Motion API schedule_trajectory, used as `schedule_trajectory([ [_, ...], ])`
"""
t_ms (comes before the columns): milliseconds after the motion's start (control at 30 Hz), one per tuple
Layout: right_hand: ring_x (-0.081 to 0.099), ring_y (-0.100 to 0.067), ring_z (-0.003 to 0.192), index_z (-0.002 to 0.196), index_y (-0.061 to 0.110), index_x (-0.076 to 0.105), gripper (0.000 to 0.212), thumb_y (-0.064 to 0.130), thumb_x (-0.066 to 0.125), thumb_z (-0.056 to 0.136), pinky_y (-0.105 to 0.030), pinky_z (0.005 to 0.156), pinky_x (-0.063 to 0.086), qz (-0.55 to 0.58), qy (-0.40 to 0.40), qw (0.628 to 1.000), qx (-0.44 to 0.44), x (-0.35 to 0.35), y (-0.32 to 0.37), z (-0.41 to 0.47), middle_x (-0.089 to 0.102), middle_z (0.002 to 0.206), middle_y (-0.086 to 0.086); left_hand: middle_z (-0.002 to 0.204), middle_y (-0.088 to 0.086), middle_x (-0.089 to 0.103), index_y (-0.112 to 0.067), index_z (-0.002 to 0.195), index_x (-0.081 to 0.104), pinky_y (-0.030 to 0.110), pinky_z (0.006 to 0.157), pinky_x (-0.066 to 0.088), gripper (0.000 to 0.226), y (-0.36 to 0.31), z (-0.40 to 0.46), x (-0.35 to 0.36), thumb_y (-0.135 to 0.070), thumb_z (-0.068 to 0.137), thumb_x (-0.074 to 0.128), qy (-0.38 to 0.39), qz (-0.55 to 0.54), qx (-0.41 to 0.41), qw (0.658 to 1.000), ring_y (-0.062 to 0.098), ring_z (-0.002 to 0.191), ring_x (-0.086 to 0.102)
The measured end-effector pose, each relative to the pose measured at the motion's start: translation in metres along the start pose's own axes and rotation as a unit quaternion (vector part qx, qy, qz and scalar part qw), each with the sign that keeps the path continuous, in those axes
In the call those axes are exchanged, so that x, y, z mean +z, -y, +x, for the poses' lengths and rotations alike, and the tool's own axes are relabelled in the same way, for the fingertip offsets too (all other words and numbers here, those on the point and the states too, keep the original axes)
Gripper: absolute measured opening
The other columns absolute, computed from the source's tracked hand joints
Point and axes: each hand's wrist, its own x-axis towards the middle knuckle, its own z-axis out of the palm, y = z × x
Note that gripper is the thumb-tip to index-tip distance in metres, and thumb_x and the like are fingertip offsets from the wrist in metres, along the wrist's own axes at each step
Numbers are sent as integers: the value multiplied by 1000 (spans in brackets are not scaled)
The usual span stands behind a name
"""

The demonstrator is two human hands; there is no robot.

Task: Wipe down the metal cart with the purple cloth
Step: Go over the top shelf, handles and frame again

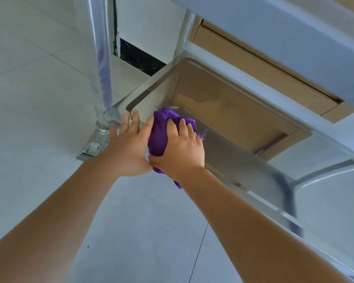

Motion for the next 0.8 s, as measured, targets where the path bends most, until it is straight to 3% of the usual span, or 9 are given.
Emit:
schedule_trajectory([
  [200, 16, -28, 143, 146, 20, 21, 92, 56, 65, 74, -37, 115, 13, 8, -47, 998, 29, 3, -32, -34, 20, 154, -10, 152, 15, -26, -21, 146, -14, 58, 111, -4, 107, -11, -4, 4, -29, 75, 65, 13, 59, -28, 998, 35, 138, -28],
  [267, 20, -31, 142, 145, 17, 27, 91, 53, 68, 72, -39, 115, 15, 18, -67, 997, 31, 5, -32, -35, 25, 152, -13, 153, 14, -24, -18, 147, -13, 57, 110, -7, 106, -22, -8, 10, -29, 76, 64, -8, 84, -1, 996, 36, 138, -27],
  [367, 19, -30, 142, 146, 17, 27, 89, 48, 67, 72, -39, 115, 15, 26, -69, 997, 26, 5, -33, -33, 25, 153, -14, 155, 10, -19, -11, 147, -11, 49, 113, -7, 103, -44, -15, 23, -31, 79, 63, -34, 89, 64, 993, 32, 141, -21],
  [533, 19, -29, 143, 145, 18, 28, 87, 50, 66, 73, -38, 115, 15, 24, -71, 997, 8, 5, -43, -36, 25, 153, -12, 156, 9, -14, -9, 147, -13, 34, 114, -8, 102, -47, -17, 30, -30, 80, 62, -45, 60, 58, 995, 25, 143, -17],
  [800, 22, -25, 142, 144, 20, 28, 88, 58, 64, 73, -36, 114, 19, -5, -84, 996, 32, 1, -88, -73, 27, 153, -7, 155, 10, -21, -9, 146, -17, 34, 115, -6, 105, -50, -16, 30, -28, 78, 61, -28, 91, 33, 995, 25, 142, -20],
])
